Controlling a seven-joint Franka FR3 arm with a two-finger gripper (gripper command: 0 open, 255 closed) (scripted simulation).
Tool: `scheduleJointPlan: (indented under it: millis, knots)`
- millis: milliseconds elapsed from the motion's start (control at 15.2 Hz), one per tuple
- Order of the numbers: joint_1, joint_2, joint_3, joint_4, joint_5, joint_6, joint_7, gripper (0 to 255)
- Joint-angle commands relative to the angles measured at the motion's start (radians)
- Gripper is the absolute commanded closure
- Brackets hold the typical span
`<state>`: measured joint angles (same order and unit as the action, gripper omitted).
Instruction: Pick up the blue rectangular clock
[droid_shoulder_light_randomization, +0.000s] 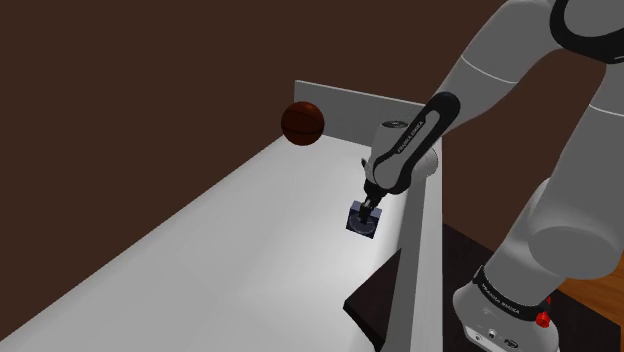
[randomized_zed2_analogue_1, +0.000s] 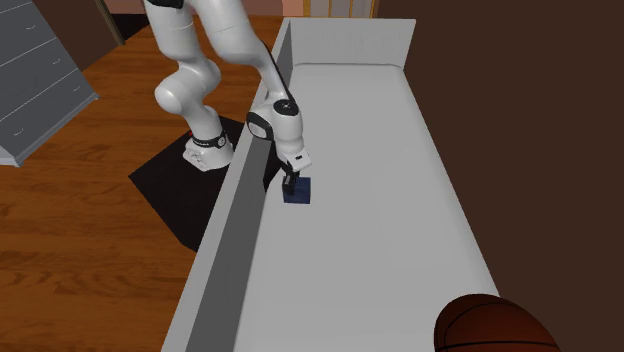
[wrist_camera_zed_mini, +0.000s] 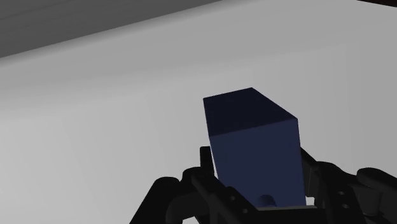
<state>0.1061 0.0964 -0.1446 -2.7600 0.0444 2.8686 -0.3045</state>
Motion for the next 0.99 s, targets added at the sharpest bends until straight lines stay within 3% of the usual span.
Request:
scheduleJointPlan:
  millis: [0, 924]
  knots:
    - [0.001, -0.022, -0.006, -0.004, -0.012, -0.018, 0.008, 255]
    - [-0.01, -0.268, -0.012, 0.0, -0.1, -0.265, 0.07, 255]
